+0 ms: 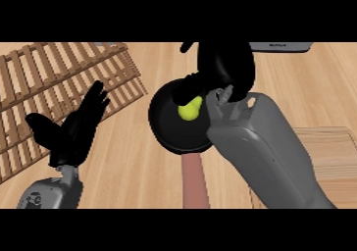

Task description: Pick the pear from the cutting board and place it in the pot

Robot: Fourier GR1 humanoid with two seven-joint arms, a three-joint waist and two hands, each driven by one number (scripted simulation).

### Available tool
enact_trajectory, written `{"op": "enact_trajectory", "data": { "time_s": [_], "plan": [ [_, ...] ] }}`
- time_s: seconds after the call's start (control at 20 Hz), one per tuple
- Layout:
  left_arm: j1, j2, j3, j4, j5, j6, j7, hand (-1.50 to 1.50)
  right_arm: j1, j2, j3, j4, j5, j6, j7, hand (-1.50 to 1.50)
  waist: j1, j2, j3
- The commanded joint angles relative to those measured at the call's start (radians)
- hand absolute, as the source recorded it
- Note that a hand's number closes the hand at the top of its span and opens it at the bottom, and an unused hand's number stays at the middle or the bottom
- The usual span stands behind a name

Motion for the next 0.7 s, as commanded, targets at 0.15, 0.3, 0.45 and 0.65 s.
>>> {"op": "enact_trajectory", "data": {
  "time_s": [0.15, 0.3, 0.45, 0.65],
  "plan": [
    [-0.010, -0.006, -0.009, 0.026, -0.017, 0.000, 0.004, 0.00, -0.011, 0.007, 0.049, 0.042, -0.159, -0.338, 0.118, -1.50, 0.003, -0.002, 0.000],
    [0.003, 0.014, 0.018, -0.026, 0.010, -0.008, 0.030, 0.00, 0.026, 0.007, -0.025, 0.037, -0.062, -0.475, -0.030, -1.50, -0.005, -0.003, 0.001],
    [0.038, 0.008, 0.010, -0.036, -0.009, 0.001, -0.002, 0.00, 0.028, 0.007, -0.067, -0.028, 0.023, -0.549, -0.049, -1.50, -0.021, -0.009, 0.001],
    [0.042, 0.004, 0.016, -0.052, -0.008, 0.008, 0.017, 0.00, 0.107, 0.006, -0.063, -0.090, 0.096, -0.626, -0.018, -1.50, -0.030, -0.009, 0.001]
  ]
}}
